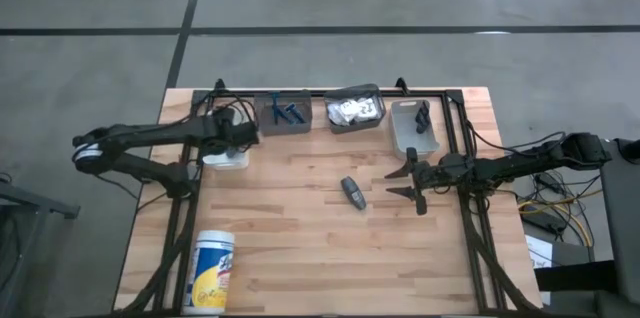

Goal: Pick & Place Travel size toiletries
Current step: Put the black deodorant into the white bin

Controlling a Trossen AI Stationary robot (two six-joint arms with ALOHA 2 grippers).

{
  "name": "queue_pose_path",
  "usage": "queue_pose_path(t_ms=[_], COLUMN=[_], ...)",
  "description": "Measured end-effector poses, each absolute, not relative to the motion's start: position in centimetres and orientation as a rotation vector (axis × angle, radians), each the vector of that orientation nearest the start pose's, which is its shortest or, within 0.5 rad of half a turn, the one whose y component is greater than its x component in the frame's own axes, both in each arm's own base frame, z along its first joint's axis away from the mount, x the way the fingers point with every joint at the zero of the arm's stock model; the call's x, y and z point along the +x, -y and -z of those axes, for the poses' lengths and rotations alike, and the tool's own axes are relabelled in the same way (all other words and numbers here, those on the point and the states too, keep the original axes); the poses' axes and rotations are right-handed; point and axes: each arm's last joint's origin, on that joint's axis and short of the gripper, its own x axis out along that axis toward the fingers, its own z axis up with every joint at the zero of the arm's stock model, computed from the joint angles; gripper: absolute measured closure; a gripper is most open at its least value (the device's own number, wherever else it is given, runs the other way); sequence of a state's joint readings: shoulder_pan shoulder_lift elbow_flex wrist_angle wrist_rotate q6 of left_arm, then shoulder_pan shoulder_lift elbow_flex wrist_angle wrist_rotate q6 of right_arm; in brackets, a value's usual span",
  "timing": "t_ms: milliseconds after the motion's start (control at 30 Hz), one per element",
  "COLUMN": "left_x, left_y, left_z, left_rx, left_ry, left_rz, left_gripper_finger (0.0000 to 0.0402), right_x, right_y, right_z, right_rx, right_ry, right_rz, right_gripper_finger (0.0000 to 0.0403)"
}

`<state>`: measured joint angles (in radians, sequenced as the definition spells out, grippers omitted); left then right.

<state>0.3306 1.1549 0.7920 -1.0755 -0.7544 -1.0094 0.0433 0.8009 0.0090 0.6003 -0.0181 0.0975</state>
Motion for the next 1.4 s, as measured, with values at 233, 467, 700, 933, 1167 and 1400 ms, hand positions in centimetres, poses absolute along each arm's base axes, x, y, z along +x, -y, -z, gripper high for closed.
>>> queue_pose_path(t_ms=[233, 467, 700, 933, 1167, 1400], left_x=[15.3, 15.1, 14.6, 14.5, 14.5, 14.5], left_y=[-8.1, -8.4, -8.6, -8.6, -8.6, -8.6], left_z=[-21.1, -19.3, -17.7, -17.0, -17.0, -16.5], left_rx=[-0.454, -0.475, -0.492, -0.499, -0.493, -0.518], left_ry=[-0.874, -0.830, -0.806, -0.787, -0.780, -0.743], left_rz=[-1.531, -1.534, -1.553, -1.551, -1.556, -1.564], left_gripper_finger=[0.0179, 0.0179, 0.0169, 0.0169, 0.0167, 0.0166], right_x=[14.6, 14.6, 14.6, 14.6, 14.6, 14.6], right_y=[-0.7, -0.7, -0.7, -0.7, -0.7, -0.7], right_z=[-14.2, -14.2, -14.2, -14.2, -14.2, -14.2], right_rx=[0.095, 0.095, 0.095, 0.095, 0.095, 0.096], right_ry=[-0.195, -0.195, -0.195, -0.195, -0.195, -0.195], right_rz=[-0.051, -0.051, -0.052, -0.051, -0.051, -0.052], right_gripper_finger=[0.0247, 0.0271, 0.0294, 0.0320, 0.0346, 0.0362])
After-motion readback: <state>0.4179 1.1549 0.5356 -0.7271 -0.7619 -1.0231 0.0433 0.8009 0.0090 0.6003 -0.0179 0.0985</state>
